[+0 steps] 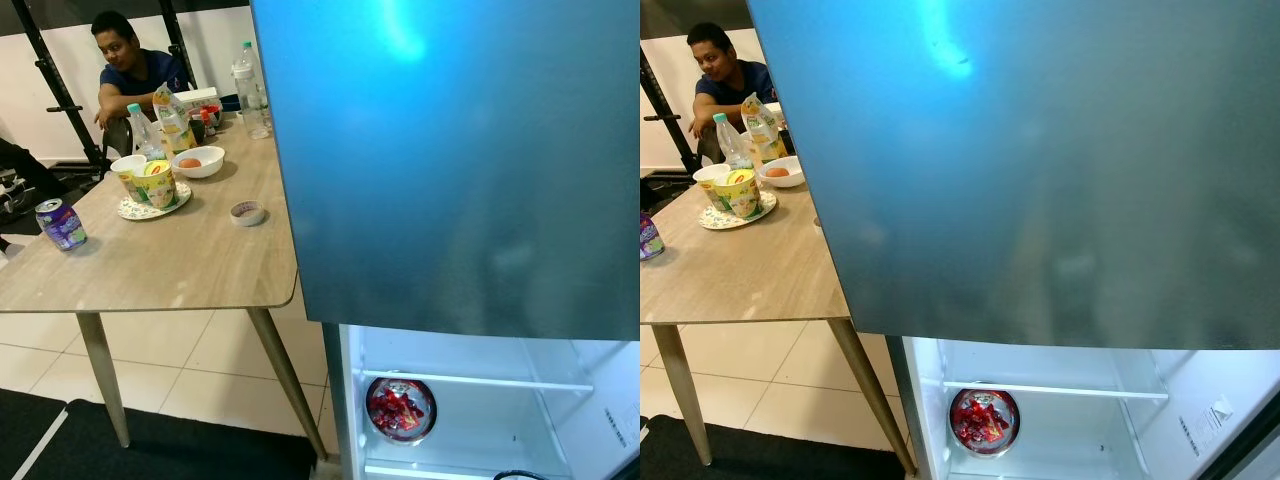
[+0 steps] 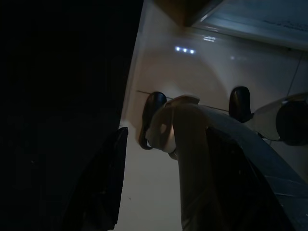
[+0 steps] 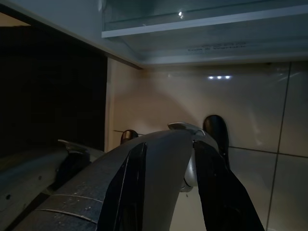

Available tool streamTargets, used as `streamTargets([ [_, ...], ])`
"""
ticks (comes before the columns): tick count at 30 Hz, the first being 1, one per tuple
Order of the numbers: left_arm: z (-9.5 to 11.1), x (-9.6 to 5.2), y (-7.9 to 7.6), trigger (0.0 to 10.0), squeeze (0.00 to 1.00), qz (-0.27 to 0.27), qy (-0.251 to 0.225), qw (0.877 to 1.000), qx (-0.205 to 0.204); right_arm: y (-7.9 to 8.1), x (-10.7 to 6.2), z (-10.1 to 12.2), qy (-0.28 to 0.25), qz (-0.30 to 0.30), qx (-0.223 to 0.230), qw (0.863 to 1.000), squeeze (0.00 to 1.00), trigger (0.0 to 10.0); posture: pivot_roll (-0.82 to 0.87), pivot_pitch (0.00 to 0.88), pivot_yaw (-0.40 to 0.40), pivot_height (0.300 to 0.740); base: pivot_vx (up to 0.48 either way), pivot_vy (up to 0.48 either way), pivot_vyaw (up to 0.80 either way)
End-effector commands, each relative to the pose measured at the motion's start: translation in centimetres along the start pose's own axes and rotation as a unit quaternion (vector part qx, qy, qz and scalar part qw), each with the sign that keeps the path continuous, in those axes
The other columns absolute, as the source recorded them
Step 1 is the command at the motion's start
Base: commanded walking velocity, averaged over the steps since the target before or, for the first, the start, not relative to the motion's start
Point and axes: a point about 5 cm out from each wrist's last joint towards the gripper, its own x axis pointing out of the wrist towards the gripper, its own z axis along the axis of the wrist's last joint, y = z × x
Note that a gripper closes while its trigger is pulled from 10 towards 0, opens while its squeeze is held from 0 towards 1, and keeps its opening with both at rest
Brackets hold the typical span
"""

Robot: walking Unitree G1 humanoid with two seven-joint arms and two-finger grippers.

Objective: Restocking fridge

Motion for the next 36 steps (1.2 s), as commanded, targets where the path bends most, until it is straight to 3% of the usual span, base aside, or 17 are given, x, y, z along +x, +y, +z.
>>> streamTargets([
  [1, -0.3, -0.01, -0.02, 10.0, 0.0, 0.003, 0.008, 1.0, -0.009, 0.22, 0.12, -0.03, 0.006, 0.0, -0.006, 1.0, 0.0, 10.0, -0.08, 0.0, 0.034, 0.74, 0.0, 0.0, 0.0],
  [36, -0.62, -0.06, -0.07, 10.0, 0.0, 0.002, 0.015, 1.0, 0.005, 0.09, 0.01, -0.52, 0.017, -0.008, -0.019, 1.0, 0.0, 10.0, -0.08, 0.0, 0.032, 0.74, -0.304, 0.0, 0.0],
])
